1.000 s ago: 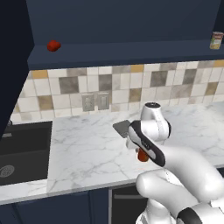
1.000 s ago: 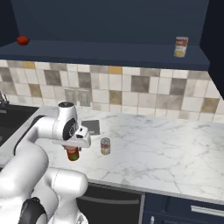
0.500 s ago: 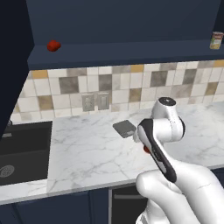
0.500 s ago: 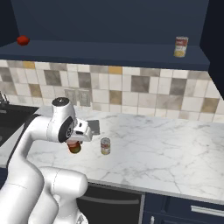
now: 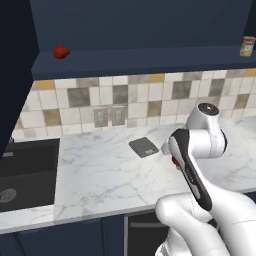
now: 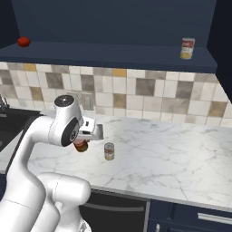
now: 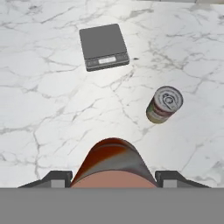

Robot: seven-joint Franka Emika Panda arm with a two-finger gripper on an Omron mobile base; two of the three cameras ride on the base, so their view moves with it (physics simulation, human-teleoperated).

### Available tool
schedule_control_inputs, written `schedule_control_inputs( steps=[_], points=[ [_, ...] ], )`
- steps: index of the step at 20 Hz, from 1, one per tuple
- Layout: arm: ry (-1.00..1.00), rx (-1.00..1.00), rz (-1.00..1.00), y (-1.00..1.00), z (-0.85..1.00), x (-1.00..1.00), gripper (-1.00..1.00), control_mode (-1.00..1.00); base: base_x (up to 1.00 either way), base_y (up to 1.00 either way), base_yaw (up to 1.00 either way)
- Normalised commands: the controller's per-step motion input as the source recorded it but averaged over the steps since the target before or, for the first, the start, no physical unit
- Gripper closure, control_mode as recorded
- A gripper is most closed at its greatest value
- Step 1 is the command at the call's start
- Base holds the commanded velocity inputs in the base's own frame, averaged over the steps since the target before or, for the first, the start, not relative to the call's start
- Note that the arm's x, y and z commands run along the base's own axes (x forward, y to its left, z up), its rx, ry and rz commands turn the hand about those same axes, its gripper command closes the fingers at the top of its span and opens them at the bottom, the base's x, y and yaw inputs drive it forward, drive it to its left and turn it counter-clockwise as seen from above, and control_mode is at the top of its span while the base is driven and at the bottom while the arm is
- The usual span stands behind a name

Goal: Pick the cans from the counter and place them in their designated side in the cabinet.

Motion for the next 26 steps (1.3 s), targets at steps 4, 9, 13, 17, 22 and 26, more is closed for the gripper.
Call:
schedule_control_inputs(
  steps=[4,9,13,17,22,26],
  points=[
    [0.03,0.0,0.01,-0.32,0.52,-0.08,1.0,-1.0,0.0,0.0,0.0],
    [0.0,0.0,0.0,-0.29,0.51,-0.1,1.0,-1.0,0.0,0.0,0.0],
    [0.0,0.0,0.0,-0.24,0.49,-0.08,1.0,-1.0,0.0,0.0,0.0],
    [-0.01,0.0,0.01,-0.24,0.44,-0.12,1.0,-1.0,0.0,0.0,0.0],
    [0.0,0.0,0.0,-0.21,0.46,-0.14,1.0,-1.0,0.0,0.0,0.0],
    [0.0,0.0,0.0,-0.18,0.47,-0.17,1.0,-1.0,0.0,0.0,0.0]
  ],
)
